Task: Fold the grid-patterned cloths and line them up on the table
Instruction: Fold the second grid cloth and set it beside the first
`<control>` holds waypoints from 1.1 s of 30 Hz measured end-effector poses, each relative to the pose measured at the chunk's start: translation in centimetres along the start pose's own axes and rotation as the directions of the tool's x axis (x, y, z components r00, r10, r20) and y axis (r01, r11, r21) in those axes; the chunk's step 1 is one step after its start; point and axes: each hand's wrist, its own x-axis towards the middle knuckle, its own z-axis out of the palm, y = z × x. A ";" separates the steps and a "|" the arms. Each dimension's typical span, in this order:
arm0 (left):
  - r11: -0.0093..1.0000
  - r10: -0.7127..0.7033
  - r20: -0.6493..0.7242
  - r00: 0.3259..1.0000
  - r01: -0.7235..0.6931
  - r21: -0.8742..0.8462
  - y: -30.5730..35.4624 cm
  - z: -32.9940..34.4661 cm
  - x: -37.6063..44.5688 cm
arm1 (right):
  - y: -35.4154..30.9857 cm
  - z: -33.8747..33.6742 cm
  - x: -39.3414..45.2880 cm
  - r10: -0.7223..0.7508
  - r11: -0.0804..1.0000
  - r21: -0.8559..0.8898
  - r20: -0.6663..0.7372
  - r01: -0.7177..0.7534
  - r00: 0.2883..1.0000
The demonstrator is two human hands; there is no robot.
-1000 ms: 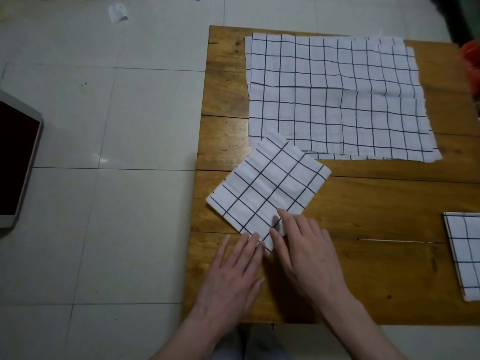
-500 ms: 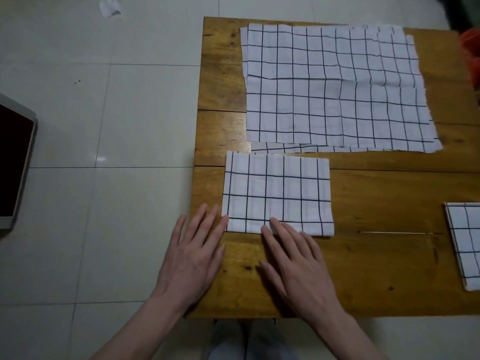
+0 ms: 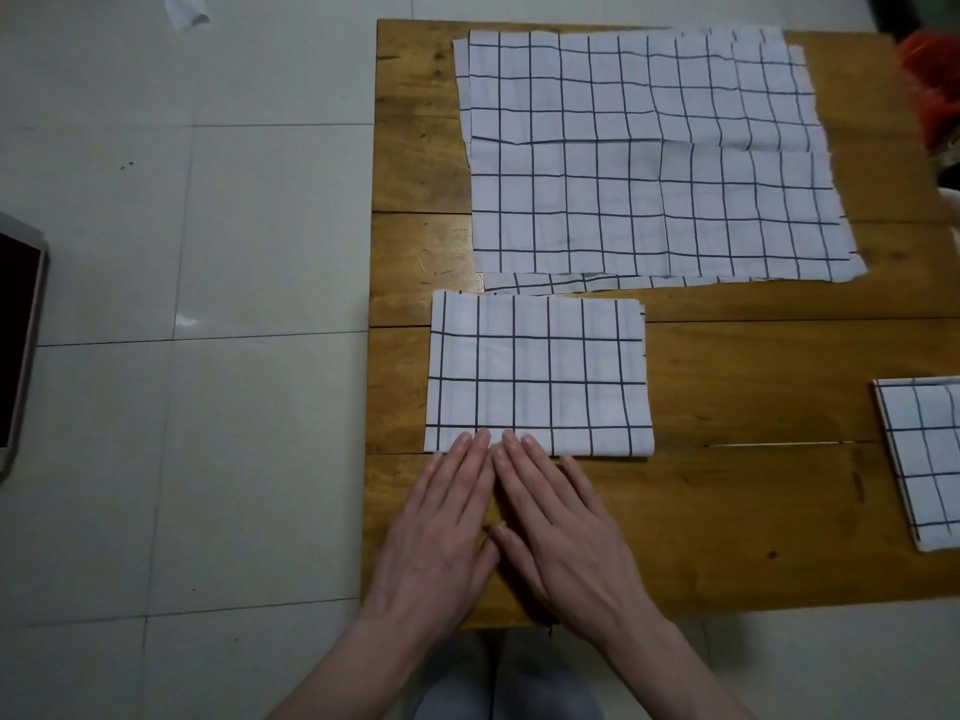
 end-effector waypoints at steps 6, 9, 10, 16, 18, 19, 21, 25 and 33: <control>1.000 0.001 -0.018 1.000 -0.001 -0.008 -0.2 0.1 0.0 | 0.1 0.7 -0.2 0.048 0.998 0.039 0.032 -0.049 0.998; 1.000 -0.002 -0.017 1.000 0.001 -0.006 -0.6 -0.2 0.1 | 0.3 0.8 -0.3 0.054 0.998 0.041 0.060 -0.056 0.997; 1.000 -0.009 -0.016 1.000 0.009 -0.008 -0.8 -0.2 0.1 | 0.4 0.8 -0.3 0.053 0.998 0.040 0.066 -0.056 0.996; 0.999 -0.048 -0.022 0.999 0.048 -0.007 -2.1 0.0 -0.6 | 1.0 0.9 -0.6 0.058 0.997 0.042 0.070 -0.061 0.996; 0.998 -0.061 -0.027 0.998 0.060 -0.015 -2.4 -0.1 -0.8 | 1.2 1.0 -0.8 0.069 0.997 0.042 0.070 -0.072 0.995; 0.997 -0.071 -0.026 0.997 0.070 -0.020 -2.5 -0.1 -0.8 | 1.3 1.0 -0.9 0.077 0.996 0.041 0.068 -0.080 0.995; 0.996 -0.080 -0.021 0.997 0.079 -0.028 -2.6 -0.2 -0.8 | 1.6 1.1 -1.3 0.095 0.995 0.035 0.061 -0.097 0.994; 0.997 -0.078 -0.005 0.997 0.077 -0.030 -2.7 -0.4 -0.8 | 2.7 1.1 -2.3 0.148 0.988 0.032 0.052 -0.149 0.988; 0.998 -0.055 0.018 0.998 0.056 -0.042 -3.0 -0.5 -0.9 | 5.8 1.2 -5.1 0.291 0.955 0.049 0.015 -0.292 0.956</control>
